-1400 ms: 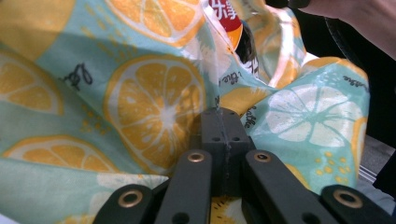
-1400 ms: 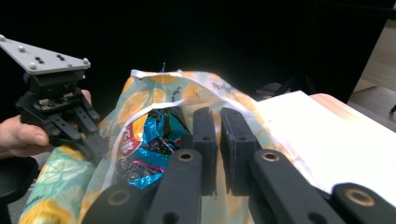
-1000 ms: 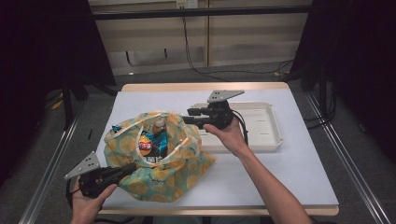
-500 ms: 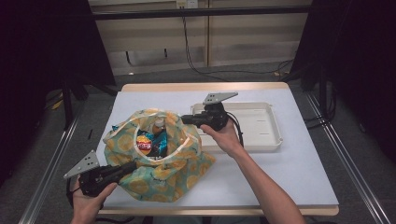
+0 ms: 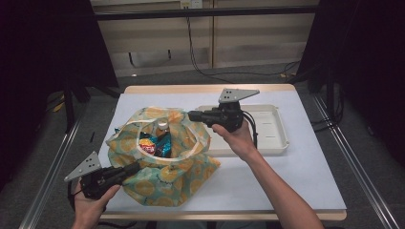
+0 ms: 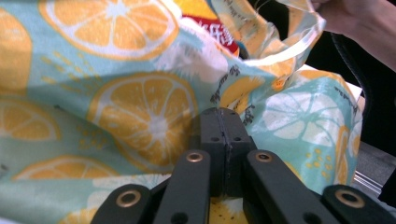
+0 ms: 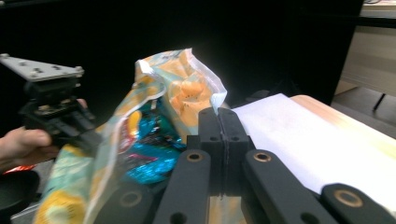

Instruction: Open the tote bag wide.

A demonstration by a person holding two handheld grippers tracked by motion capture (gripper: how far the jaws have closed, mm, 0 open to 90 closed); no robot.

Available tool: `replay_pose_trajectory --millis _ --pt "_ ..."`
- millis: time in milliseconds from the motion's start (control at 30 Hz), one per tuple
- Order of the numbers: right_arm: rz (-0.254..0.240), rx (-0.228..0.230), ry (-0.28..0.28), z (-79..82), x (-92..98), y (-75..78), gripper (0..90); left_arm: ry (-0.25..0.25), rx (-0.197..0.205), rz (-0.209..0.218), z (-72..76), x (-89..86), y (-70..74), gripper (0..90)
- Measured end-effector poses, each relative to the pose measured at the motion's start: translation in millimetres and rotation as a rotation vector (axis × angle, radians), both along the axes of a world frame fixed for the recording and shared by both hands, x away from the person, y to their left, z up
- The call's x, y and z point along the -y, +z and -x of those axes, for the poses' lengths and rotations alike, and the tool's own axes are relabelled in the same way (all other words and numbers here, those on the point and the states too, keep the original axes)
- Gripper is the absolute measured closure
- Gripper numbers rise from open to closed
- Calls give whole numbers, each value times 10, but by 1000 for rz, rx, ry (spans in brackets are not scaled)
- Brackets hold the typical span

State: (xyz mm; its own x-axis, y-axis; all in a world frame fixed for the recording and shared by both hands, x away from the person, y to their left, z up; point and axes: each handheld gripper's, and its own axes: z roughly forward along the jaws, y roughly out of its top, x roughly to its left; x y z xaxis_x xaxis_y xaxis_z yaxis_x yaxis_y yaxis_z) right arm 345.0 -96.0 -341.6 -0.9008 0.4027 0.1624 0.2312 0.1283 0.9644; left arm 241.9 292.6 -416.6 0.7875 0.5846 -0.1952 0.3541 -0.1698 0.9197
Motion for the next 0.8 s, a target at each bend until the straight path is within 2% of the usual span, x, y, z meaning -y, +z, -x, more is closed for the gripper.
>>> replay_pose_trajectory --millis 33,133,167,233,267,300,367,400,467,667,800 --pt "0 -1 19 70 -15 -32 898 -4 -1 13 5 -20 -15 897" --pt "-3 -8 43 141 -40 -73 897 23 -4 2 39 -62 -36 898" --pt "1 -10 52 180 -53 -94 898 14 -7 12 46 -70 -47 898" --pt "-5 -20 78 251 -84 -146 898 30 -5 -1 65 -63 -43 896" --pt "3 -22 86 289 -106 -170 898 16 0 6 56 -59 -47 892" --pt "18 -23 96 326 -125 -195 897 33 -1 -8 62 -49 -39 878" --pt "19 -36 126 397 -167 -246 898 15 2 0 46 -35 -41 871" --pt "27 -39 138 434 -189 -265 897 24 5 -11 49 -28 -32 870" --pt "35 -40 155 487 -229 -302 897 19 11 4 53 -30 -24 857" --pt "42 -61 203 586 -321 -407 898 51 51 -10 124 -112 49 757" --pt "41 -81 229 643 -367 -485 897 81 65 18 163 -207 84 708"
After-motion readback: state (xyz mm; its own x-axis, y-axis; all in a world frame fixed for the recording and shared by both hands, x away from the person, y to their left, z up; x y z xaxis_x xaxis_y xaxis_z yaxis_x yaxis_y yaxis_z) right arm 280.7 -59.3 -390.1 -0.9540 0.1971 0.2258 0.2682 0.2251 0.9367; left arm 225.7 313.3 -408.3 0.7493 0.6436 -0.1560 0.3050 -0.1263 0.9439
